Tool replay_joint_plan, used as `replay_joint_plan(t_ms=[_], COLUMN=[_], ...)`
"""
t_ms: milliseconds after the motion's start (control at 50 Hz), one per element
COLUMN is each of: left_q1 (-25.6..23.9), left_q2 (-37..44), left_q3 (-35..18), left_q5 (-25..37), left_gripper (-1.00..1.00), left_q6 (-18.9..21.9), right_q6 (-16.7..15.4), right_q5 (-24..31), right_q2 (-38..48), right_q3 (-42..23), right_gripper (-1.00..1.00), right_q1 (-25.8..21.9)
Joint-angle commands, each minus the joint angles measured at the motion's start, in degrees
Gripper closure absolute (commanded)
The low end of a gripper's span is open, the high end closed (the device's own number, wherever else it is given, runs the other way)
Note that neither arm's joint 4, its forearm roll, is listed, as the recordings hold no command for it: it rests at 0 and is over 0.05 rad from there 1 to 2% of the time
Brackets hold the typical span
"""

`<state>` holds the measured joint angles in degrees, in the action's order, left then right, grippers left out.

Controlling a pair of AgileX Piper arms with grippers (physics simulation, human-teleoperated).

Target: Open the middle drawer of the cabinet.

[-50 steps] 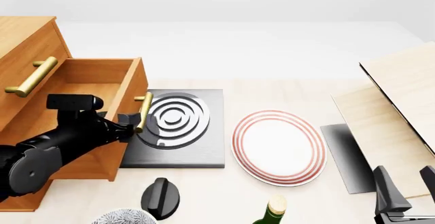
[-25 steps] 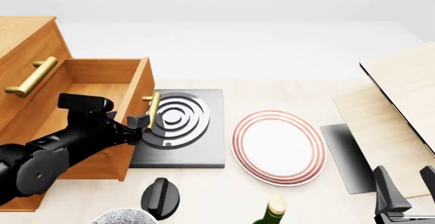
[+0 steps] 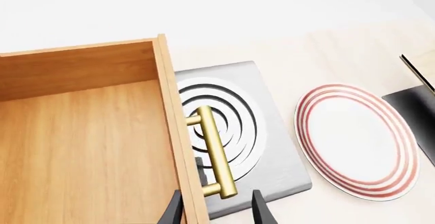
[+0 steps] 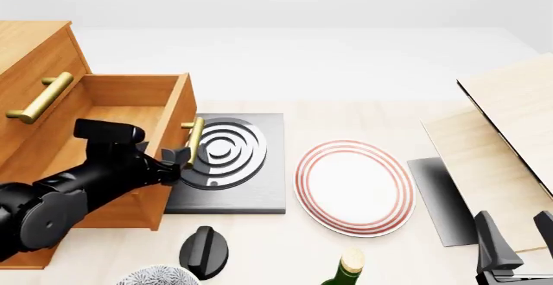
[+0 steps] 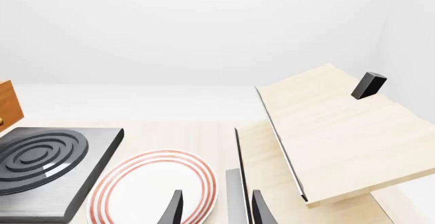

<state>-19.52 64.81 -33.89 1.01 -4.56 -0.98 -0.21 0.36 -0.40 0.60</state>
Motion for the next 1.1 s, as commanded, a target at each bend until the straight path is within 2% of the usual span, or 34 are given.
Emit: replay_joint_plan(t_ms=[20,100,540,1100], left_q1=[-6.56,-3.89,-0.52,-0.05], left_q2=[-2.24,-4.2,-10.0,-15.73], left_q3=[6.42,6.77,7.22,6.86], left_q5=[-2.55,-1.91,0.34,3.62], left_gripper=[-1.0,-1.0,-1.0,-1.0], left_q6=[6.64,9.24,13.41,15.04], right_q6=[0.02,0.02,0.02,0.02], right_q5=[0.0,0.0,0.0,0.0], right_q2=[0.0,0.0,0.0,0.0], right_q3=[0.0,0.0,0.0,0.0], right_gripper=[-1.0,-1.0,-1.0,-1.0], right_q1=[0.0,0.0,0.0,0.0])
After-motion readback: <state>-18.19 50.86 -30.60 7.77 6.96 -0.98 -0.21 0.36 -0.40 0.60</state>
